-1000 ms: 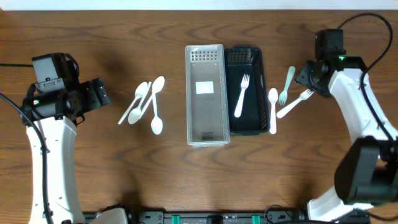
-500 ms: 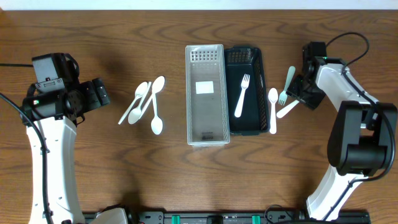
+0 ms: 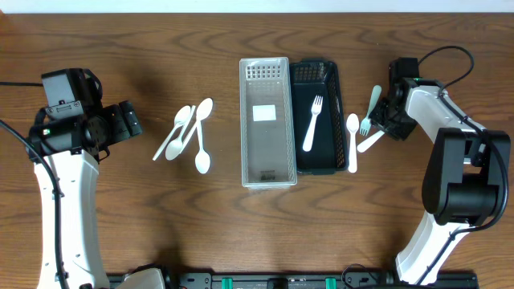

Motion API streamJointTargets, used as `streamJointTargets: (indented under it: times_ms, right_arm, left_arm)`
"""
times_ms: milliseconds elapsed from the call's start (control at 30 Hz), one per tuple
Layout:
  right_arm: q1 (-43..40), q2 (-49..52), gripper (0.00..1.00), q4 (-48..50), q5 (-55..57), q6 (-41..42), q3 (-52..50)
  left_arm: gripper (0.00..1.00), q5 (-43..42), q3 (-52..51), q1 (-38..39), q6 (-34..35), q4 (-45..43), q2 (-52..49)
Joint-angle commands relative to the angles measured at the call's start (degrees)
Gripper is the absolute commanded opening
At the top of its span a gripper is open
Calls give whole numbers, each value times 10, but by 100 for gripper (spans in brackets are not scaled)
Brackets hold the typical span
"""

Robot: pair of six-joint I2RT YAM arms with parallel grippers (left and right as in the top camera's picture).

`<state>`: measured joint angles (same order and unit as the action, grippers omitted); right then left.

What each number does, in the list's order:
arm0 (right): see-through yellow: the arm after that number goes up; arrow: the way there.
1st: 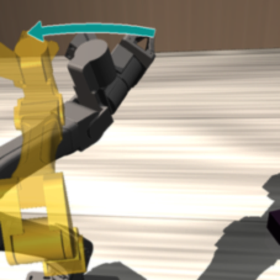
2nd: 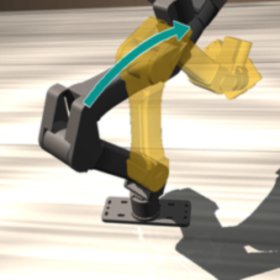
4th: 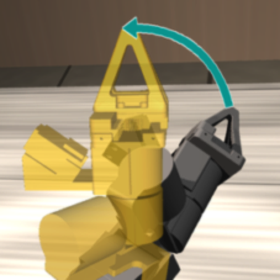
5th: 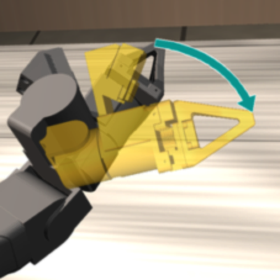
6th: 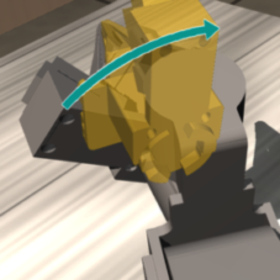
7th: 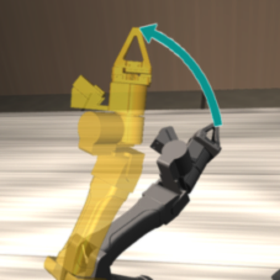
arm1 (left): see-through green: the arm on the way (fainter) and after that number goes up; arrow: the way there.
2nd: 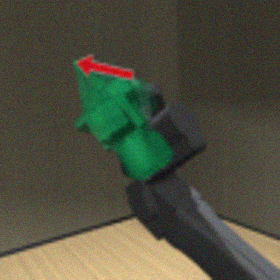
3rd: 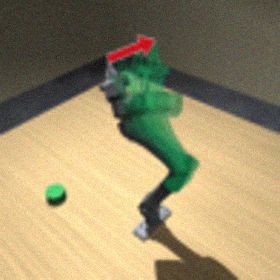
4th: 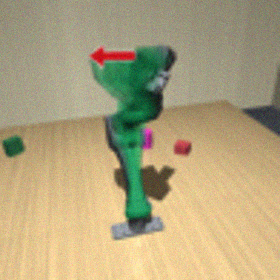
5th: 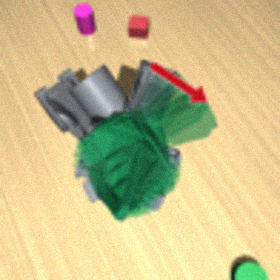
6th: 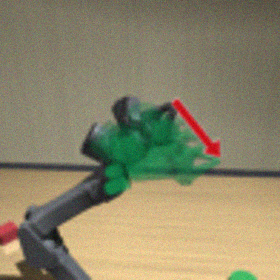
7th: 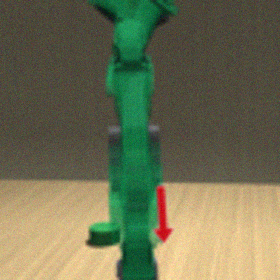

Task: Pack container
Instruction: 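Reach the right gripper back to the second white fork, grasp it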

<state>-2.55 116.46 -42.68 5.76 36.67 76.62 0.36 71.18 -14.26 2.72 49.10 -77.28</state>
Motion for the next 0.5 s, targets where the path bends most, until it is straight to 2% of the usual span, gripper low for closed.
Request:
streamJointTargets:
  times_ms: [0, 100, 300, 400, 467]
  right_arm:
    - [-1, 7, 9, -13, 18, 5, -19]
    - [1, -10, 2, -31, 42, 0, -17]
    - [23, -134, 2, -39, 72, -50, -11]
    - [50, -215, 2, -16, 28, -91, -6]
    - [72, -254, 7, 12, -15, -111, -6]
  left_arm:
    - [98, 1, 12, -2, -7, 2, -2]
    - [98, 1, 12, -2, -7, 2, -2]
    - [98, 1, 12, -2, -7, 2, -2]
    - [98, 1, 12, -2, -7, 2, -2]
    - [98, 1, 12, -2, -7, 2, -2]
